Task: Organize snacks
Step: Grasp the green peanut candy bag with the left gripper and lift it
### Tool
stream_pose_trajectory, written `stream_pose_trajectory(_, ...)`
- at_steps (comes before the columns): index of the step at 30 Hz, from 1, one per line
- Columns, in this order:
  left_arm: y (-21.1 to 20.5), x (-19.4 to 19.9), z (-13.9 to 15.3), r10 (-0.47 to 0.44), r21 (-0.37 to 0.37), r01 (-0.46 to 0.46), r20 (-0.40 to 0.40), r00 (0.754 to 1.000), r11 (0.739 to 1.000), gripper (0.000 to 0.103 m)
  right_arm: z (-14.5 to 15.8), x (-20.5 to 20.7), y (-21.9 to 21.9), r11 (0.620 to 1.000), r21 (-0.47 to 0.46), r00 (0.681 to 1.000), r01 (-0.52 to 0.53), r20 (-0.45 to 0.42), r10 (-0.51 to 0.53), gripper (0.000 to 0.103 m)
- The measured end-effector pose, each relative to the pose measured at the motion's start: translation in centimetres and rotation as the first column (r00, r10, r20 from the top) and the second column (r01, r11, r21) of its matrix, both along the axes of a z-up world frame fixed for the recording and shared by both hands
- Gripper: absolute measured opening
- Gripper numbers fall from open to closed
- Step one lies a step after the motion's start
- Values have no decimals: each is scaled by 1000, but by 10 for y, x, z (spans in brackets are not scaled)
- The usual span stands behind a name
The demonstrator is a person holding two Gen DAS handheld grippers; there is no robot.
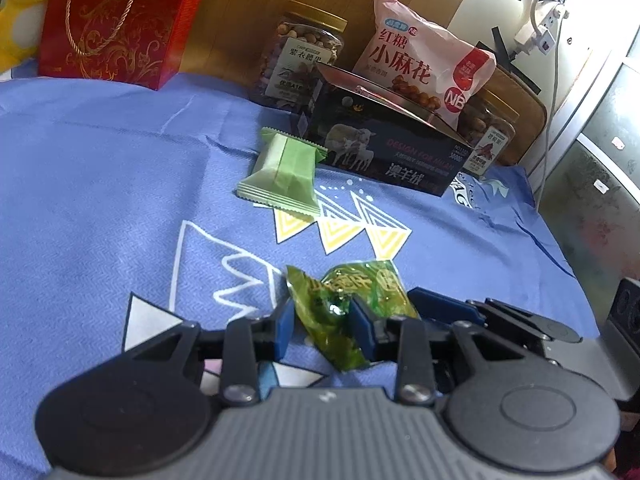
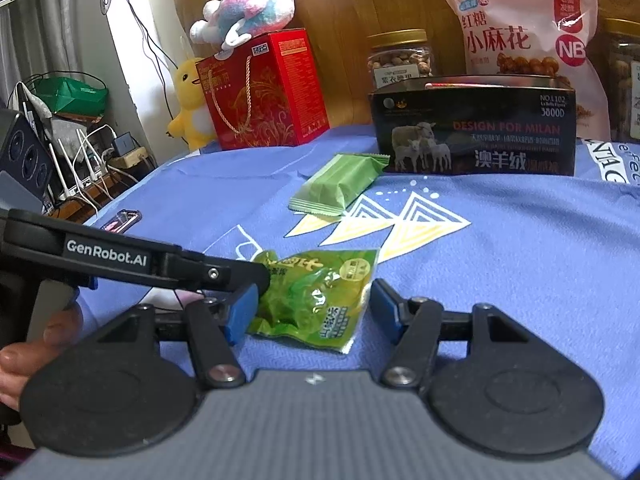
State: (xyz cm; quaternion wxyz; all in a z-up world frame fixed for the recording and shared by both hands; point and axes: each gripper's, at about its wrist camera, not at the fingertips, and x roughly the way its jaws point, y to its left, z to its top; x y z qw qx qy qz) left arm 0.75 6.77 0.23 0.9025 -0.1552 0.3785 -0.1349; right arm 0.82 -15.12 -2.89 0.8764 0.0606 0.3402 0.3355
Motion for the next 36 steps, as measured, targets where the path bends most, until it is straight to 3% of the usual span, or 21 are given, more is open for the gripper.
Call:
stream_pose_trajectory(9,1,0,1,4,-16,-4,-5,1000,1000,30,0,0,-1,1000,-1,1000,0,1,0,65)
stream_pose_trajectory(14,13,0,7,-29,-166,31,11,1000,986,35,1,-3,1,1000,-10,1000,-2,8,2,66)
stream_pose_trajectory(20,14,3,11,-29,-229,35,32,999,973,35,1,-4,3,1000,-23,1000,-2,18,2,67)
stream_pose_trajectory(24,7,9,12,-22,-194,29,42,999,981,35,2,-6,6,999,-43,1000,-2,31,3,67)
stream_pose_trajectory(27,5,12,12,-35,-222,43,41,999,974,35,1,-7,7,999,-50,999,0,36,2,67)
stream_pose_trajectory(33,1,5,15,-58,-210,75,83,995,975,35,1,-5,4,1000,-30,1000,2,25,-1,67)
stream_pose_trajectory(35,-4,3,15,-54,-154,68,92,994,986,35,1,-5,4,1000,-27,1000,2,23,-2,67)
stream_pose_trajectory(36,-10,3,13,-47,-89,54,82,996,995,35,1,-5,4,1000,-27,1000,2,23,-1,67)
